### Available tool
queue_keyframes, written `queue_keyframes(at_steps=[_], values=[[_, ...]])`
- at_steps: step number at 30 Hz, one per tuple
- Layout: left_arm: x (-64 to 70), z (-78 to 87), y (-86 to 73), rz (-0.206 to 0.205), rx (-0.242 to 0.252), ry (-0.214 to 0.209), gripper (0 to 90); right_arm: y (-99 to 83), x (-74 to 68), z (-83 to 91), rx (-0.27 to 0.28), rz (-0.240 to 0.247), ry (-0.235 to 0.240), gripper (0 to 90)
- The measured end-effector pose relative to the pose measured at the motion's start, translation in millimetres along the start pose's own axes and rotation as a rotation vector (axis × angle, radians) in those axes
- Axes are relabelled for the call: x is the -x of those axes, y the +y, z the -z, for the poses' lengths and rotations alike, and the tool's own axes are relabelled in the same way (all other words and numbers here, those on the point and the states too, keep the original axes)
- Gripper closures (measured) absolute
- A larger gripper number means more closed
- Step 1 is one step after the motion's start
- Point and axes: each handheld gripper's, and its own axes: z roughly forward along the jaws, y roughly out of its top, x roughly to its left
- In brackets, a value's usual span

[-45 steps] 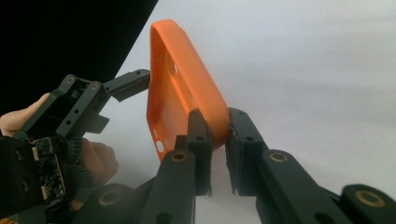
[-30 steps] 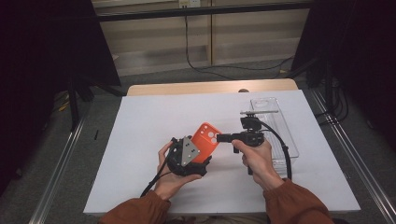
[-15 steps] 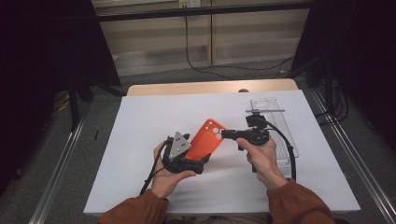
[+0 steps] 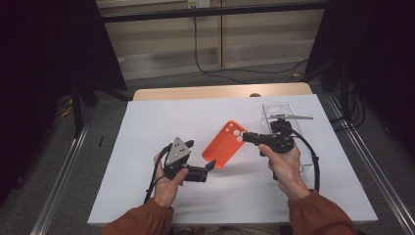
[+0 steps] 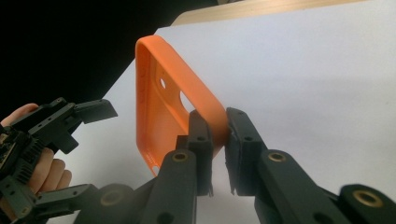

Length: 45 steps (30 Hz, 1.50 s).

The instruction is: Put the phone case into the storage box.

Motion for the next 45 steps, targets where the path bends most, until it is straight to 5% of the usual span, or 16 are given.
queue_keyframes(at_steps=[9, 31, 40, 45], values=[[-6.0, 12.3, -7.6, -0.014, 0.033, 0.087, 2.3, 3.2, 3.9, 10.6, 0.037, 0.046, -0.030, 80.7], [-26.9, 38.6, -23.4, 0.034, 0.043, 0.119, 2.4, 20.3, 9.3, 31.3, 0.108, 0.149, -0.060, 80.8], [-35.7, 51.5, -30.0, 0.020, 0.054, 0.173, 2.5, 30.8, 16.2, 40.5, 0.118, 0.182, -0.100, 80.9], [-41.6, 54.5, -32.7, 0.065, 0.079, 0.205, 3.0, 36.2, 21.6, 46.5, 0.124, 0.199, -0.119, 80.9]])
